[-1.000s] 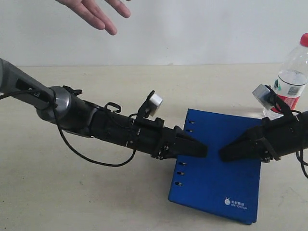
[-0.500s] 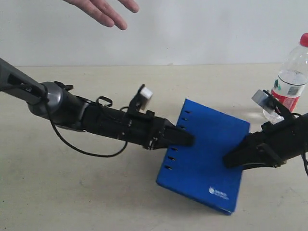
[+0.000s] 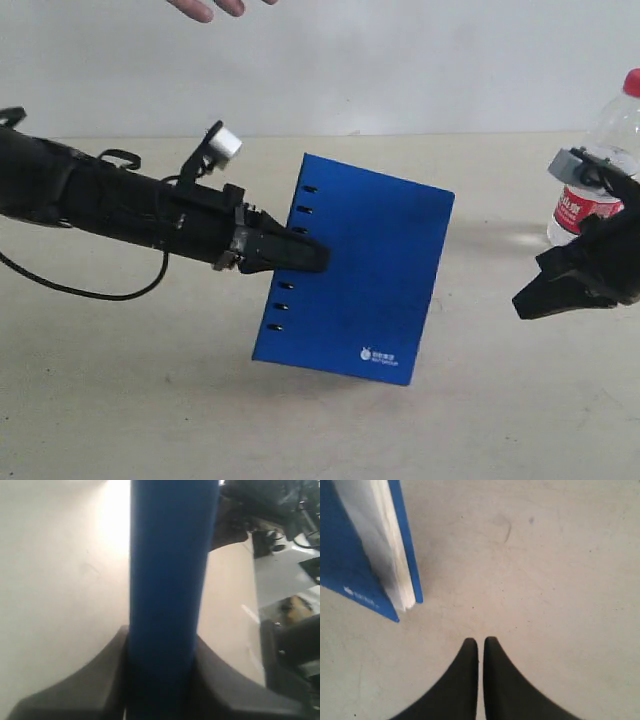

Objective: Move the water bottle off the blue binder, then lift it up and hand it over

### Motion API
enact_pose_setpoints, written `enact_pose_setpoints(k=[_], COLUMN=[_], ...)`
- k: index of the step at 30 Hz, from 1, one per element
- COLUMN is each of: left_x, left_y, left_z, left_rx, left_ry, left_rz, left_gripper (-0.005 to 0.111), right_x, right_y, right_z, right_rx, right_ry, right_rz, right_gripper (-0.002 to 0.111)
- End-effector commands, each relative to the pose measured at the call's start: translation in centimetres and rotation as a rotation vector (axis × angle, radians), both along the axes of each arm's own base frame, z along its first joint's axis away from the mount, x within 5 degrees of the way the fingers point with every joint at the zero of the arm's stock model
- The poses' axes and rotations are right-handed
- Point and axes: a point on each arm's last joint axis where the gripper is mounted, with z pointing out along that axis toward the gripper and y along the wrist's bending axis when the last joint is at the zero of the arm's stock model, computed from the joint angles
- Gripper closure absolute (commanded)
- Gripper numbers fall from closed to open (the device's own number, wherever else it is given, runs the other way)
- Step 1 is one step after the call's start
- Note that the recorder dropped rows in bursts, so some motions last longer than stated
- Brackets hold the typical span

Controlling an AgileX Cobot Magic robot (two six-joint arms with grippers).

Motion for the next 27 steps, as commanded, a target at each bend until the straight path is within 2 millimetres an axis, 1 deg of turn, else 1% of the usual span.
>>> enact_pose_setpoints(k=[1,2,3,4,7,9,12,13,15,18,22,24,27], left_x=[-2.5,-4.2,-5.1,-5.9,-9.5,-11.9,-14.1,-14.8,-15.1,-15.1,-15.6,-16.0,-16.8], left_y=[1.3,1.8,2.0,2.1,2.0,2.0,2.5,3.0,3.3,3.8,4.3,4.6,4.7], left_z=[4.3,5.3,5.5,5.4,4.9,4.2,4.0,4.2,4.7,5.7,6.9,7.6,8.5], left_rx=[0.065,0.089,0.111,0.141,0.237,0.308,0.397,0.461,0.528,0.581,0.576,0.575,0.562], left_ry=[-0.17,-0.204,-0.215,-0.227,-0.276,-0.296,-0.357,-0.414,-0.498,-0.561,-0.558,-0.575,-0.612], left_rz=[0.091,0.112,0.127,0.138,0.142,0.181,0.28,0.342,0.376,0.451,0.588,0.654,0.72], left_gripper=[0.1,0.1,0.1,0.1,0.1,0.1,0.1,0.1,0.1,0.1,0.1,0.1,0.1], right_x=[-1.2,-1.6,-1.8,-1.8,-2.1,-2.2,-2.5,-2.8,-3.2,-4.3,-6.1,-6.8,-7.4], right_y=[0.0,-0.1,-0.1,-0.2,-0.6,-0.8,-1.0,-1.0,-1.0,-0.9,-1.1,-1.3,-1.8], right_z=[3.9,5.0,5.4,5.7,6.4,6.6,7.2,7.8,8.9,10.8,13.1,13.9,14.5], right_rx=[-0.039,-0.057,-0.07,-0.085,-0.136,-0.169,-0.194,-0.199,-0.203,-0.212,-0.253,-0.288,-0.335], right_ry=[-0.118,-0.167,-0.187,-0.204,-0.239,-0.247,-0.272,-0.3,-0.342,-0.412,-0.506,-0.541,-0.559], right_rz=[0.005,0.004,0.003,-0.003,-0.02,-0.032,-0.042,-0.051,-0.069,-0.101,-0.144,-0.17,-0.222], right_gripper=[0.108,0.108,0.108,0.108,0.108,0.108,0.108,0.108,0.108,0.108,0.108,0.108,0.108])
